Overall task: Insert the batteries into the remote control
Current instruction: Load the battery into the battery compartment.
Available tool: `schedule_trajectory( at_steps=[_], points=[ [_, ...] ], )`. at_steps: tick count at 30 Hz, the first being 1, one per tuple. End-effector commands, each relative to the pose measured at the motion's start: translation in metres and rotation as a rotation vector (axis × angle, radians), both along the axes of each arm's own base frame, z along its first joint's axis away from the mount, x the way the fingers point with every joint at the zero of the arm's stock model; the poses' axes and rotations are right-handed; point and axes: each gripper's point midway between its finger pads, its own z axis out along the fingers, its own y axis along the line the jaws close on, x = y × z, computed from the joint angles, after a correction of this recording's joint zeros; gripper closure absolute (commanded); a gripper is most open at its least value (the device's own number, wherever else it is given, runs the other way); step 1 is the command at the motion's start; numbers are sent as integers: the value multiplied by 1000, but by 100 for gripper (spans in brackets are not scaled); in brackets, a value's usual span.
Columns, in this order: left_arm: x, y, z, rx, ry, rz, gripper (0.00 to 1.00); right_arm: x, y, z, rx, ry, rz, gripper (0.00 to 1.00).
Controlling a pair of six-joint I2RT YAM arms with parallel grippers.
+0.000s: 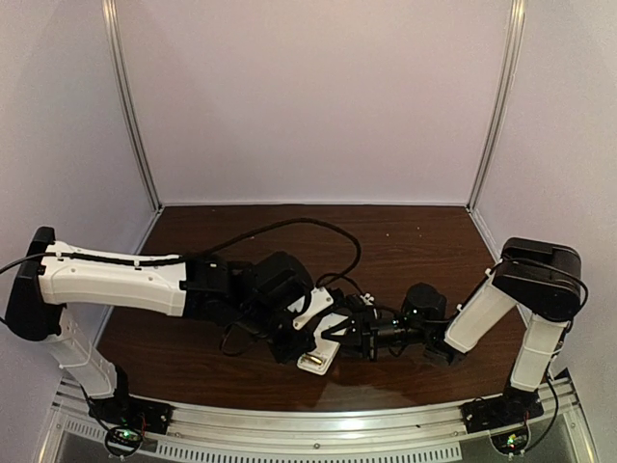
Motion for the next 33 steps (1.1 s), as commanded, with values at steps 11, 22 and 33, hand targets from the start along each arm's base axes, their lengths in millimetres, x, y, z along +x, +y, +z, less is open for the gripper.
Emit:
schedule_trajectory(
  at_steps=[11,22,33],
  points=[
    [30,24,39,-109,-48,187,66,-3,-9,90,331,-264,-16,100],
    [-8,25,55,-214,-99,-105,44,-4,-7,93,339,-267,-7,100],
    [-17,21,34,-244,34,-39,70,-3,-7,95,338,-271,-10,100]
  ],
)
